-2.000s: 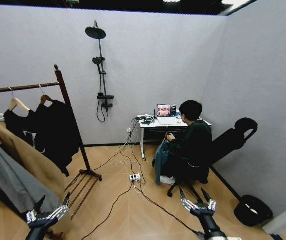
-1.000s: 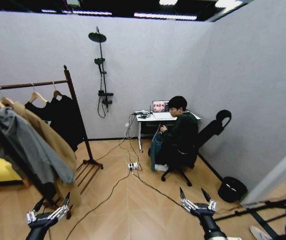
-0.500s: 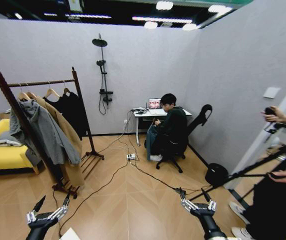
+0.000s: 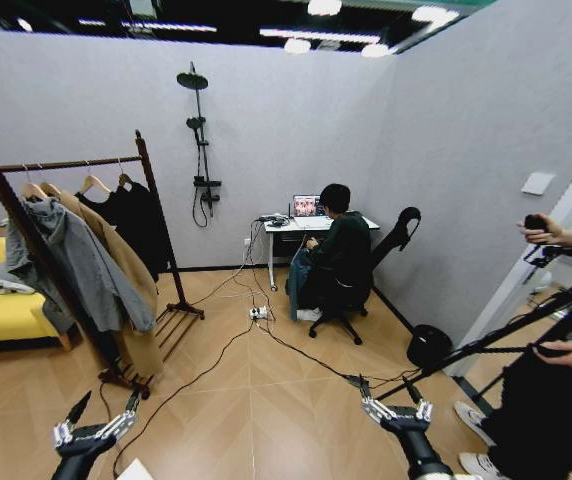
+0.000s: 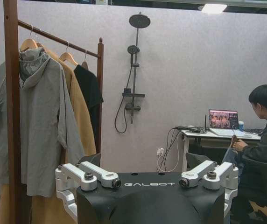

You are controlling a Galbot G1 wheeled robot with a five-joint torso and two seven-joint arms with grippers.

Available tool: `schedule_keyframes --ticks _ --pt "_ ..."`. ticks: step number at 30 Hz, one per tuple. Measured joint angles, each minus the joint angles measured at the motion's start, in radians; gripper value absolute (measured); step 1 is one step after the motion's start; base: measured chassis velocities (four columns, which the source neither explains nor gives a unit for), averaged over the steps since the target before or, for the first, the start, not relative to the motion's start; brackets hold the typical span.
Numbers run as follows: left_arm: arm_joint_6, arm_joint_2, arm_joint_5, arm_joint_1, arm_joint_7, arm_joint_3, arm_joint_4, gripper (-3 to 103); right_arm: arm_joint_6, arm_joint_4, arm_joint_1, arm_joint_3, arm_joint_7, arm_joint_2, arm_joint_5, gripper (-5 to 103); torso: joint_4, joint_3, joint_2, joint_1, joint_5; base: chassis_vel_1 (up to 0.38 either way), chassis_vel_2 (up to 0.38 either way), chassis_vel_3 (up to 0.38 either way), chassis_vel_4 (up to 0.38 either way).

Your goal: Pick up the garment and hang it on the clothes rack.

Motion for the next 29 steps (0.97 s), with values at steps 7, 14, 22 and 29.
schedule_keyframes --ticks 7,14,22,29 --pt "0.0 0.0 0.0 0.0 0.0 0.0 0.0 100 0.0 0.0 0.0 0.0 0.0 0.0 0.0 100 -0.0001 0.0 0.0 0.0 0.0001 0.0 0.0 0.0 0.0" --pt "0.0 0.0 0.0 0.0 0.0 0.0 0.0 100 0.0 0.0 0.0 0.0 0.0 0.0 0.0 100 0.0 0.0 0.0 0.0 0.0001 0.0 0.0 0.0 0.0" --pt "0.0 0.0 0.0 0.0 0.0 0.0 0.0 100 0.0 0.0 0.0 0.0 0.0 0.0 0.0 100 0.0 0.0 0.0 0.0 0.0001 0.0 0.0 0.0 0.0" --pt "0.0 0.0 0.0 0.0 0.0 0.0 0.0 100 0.0 0.0 0.0 0.0 0.0 0.0 0.0 100 0.0 0.0 0.0 0.0 0.0001 0.0 0.0 0.0 0.0"
